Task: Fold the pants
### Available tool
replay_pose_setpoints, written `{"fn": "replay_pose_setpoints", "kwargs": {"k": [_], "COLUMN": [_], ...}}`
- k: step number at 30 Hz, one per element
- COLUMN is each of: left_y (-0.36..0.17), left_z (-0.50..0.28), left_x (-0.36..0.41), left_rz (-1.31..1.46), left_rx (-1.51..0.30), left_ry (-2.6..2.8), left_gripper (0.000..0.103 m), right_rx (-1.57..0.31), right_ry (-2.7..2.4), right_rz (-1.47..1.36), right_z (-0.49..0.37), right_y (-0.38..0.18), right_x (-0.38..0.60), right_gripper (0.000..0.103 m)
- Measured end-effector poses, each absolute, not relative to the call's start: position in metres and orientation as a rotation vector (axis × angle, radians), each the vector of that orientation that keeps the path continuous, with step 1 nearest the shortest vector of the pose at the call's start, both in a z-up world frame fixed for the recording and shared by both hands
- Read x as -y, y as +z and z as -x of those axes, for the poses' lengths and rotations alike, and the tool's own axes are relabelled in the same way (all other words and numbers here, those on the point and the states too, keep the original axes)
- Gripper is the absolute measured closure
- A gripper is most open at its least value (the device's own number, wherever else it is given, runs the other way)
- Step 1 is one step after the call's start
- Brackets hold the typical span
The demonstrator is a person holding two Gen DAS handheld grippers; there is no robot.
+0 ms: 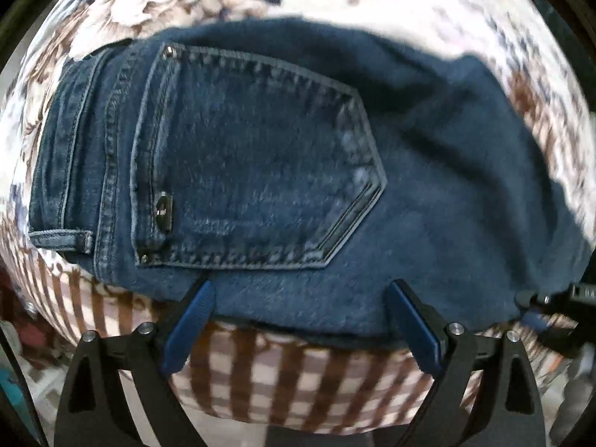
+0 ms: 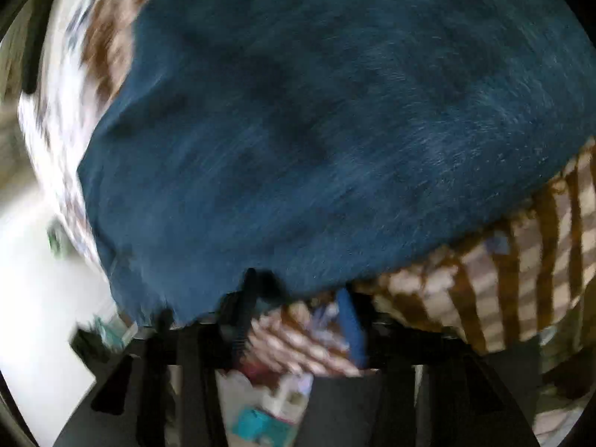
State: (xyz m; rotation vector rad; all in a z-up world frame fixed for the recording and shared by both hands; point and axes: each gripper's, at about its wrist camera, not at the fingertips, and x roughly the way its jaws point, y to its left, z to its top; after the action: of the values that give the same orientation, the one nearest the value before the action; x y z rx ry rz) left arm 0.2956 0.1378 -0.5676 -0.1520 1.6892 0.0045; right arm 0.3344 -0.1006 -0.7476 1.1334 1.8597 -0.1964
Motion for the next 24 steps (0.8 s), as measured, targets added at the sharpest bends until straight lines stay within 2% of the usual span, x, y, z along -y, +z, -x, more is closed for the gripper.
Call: {"fn": "replay_pose_setpoints", "kwargs": {"k": [3, 7, 10, 11, 13, 15, 18, 21, 24], "left_y": [-0.576, -0.583, -0.566, -0.556, -0.541, -0.523, -0.502, -0.489, -0.484], "left_z": [-0.285, -0.275, -0.275, -0.277, -0.281, -0.287, -0.305, -0.333, -0.350], "left_x": [-0.145, -0.168, -0.175, -0.176, -0.176, -0.166, -0.135, -0.088, -0.042], "left_rz": [0.150, 0.266, 0.263, 0.259, 0.249, 0.224, 0.164, 0.117, 0.069], "left_rx": [-1.720, -1.764, -1.723, -1.699, -1.661, -1.616, -1.552, -1.508, -1.481], "left_ry": [0.008, 0.053, 0.069, 0.070, 0.073, 0.052, -0.026, -0.101, -0.157], "left_gripper": [0.009, 0.008, 0.008, 0.008, 0.008, 0.008, 0.008, 0.007, 0.005], "right_rx": [-1.813, -1.828, -1.860, -1.849, -1.812, -1.728, -1.557, -1.391, -1.255], "right_ry": [-0.270, -0.272, -0.186, -0.164, -0.127, -0.137, -0.223, -0.360, -0.508], "right_rz": [-1.163, -1.097, -1.024, -1.039, -1.083, -1.132, -1.187, -1.185, -1.112], "right_z": [-0.322, -0.319, -0.332, -0.334, -0.332, -0.324, -0.310, -0.297, -0.279], "right_y": [-0.748, -0.752, -0.743, -0.738, -0.725, -0.706, -0.682, -0.661, -0.646], "right_x": [0.107, 0.098, 0.084, 0.083, 0.088, 0.116, 0.161, 0.222, 0.297], "right_gripper": [0.092, 0.092, 0.089, 0.085, 0.070, 0.048, 0.039, 0.017, 0.012]}}
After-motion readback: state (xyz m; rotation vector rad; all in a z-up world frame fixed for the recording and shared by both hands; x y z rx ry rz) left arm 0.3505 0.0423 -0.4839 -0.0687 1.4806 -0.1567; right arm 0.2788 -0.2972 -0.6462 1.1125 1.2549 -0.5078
